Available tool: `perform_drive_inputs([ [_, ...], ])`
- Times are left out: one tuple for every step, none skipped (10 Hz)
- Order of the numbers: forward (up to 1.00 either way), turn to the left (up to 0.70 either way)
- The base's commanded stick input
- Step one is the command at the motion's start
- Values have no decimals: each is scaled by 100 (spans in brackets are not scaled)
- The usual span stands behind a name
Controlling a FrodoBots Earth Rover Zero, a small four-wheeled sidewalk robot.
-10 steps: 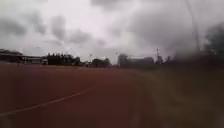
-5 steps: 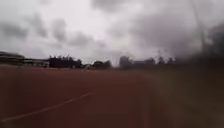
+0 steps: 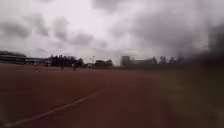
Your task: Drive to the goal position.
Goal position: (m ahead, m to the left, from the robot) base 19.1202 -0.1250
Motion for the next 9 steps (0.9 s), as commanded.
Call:
perform_drive_inputs([
  [85, 0],
  [85, 0],
  [85, 0],
  [85, 0],
  [85, 0],
  [85, 0],
  [85, 0],
  [85, 0],
  [85, 0],
])
